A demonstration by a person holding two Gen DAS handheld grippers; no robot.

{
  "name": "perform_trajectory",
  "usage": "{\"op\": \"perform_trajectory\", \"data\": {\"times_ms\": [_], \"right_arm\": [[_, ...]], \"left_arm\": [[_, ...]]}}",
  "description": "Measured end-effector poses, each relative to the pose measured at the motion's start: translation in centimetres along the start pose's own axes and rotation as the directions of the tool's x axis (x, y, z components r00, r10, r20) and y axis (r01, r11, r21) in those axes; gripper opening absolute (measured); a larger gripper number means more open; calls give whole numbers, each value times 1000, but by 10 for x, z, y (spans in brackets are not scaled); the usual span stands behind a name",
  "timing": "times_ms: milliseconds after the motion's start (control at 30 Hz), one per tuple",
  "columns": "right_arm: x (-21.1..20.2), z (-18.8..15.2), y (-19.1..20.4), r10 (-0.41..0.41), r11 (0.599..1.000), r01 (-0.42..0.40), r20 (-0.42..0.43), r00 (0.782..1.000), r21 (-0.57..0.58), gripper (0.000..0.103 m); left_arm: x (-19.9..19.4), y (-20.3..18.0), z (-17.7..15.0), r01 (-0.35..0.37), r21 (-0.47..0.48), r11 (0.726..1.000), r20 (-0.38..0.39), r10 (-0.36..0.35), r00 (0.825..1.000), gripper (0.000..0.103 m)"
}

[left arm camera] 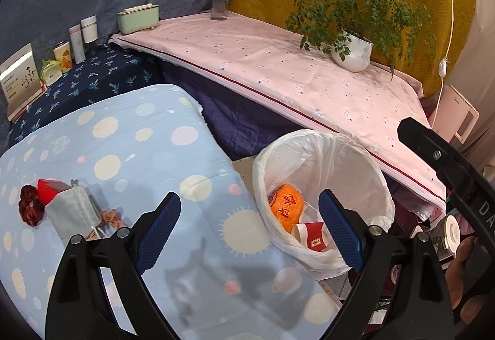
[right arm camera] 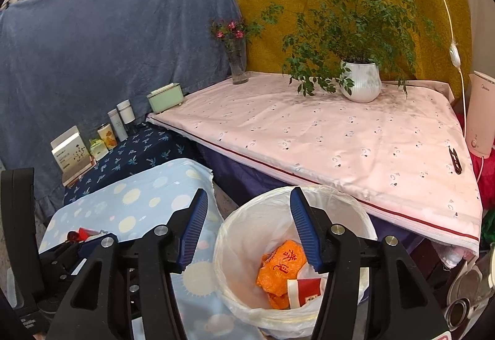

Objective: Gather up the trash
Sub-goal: 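Move both tools back over the grey pouch and pink scrunchie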

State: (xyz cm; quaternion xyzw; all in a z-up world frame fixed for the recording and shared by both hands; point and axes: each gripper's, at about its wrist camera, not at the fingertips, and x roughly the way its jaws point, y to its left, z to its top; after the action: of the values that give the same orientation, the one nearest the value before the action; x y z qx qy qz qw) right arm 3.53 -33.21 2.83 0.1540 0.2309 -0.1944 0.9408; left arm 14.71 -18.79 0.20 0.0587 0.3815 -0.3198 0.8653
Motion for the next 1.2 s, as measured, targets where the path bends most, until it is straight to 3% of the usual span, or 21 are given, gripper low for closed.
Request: {"op": "perform_trajectory", "data": {"times_ms": [633, 967, 1200], "right_arm": [[-8, -15, 56, 42, 996, -42, -13, 999, -76, 67], [-3, -36, 101, 71, 985, -78, -53, 996, -151, 74], [0, -56, 141, 72, 972, -85, -67, 995, -218, 84]], "left_arm": [[-32, 63, -16, -73, -95, 993, 31, 76, 997, 90], [-43, 117, -34, -136, -177, 975, 18, 142, 990, 90], [-53, 155, -47, -180, -219, 959, 12, 187, 982, 90]]}}
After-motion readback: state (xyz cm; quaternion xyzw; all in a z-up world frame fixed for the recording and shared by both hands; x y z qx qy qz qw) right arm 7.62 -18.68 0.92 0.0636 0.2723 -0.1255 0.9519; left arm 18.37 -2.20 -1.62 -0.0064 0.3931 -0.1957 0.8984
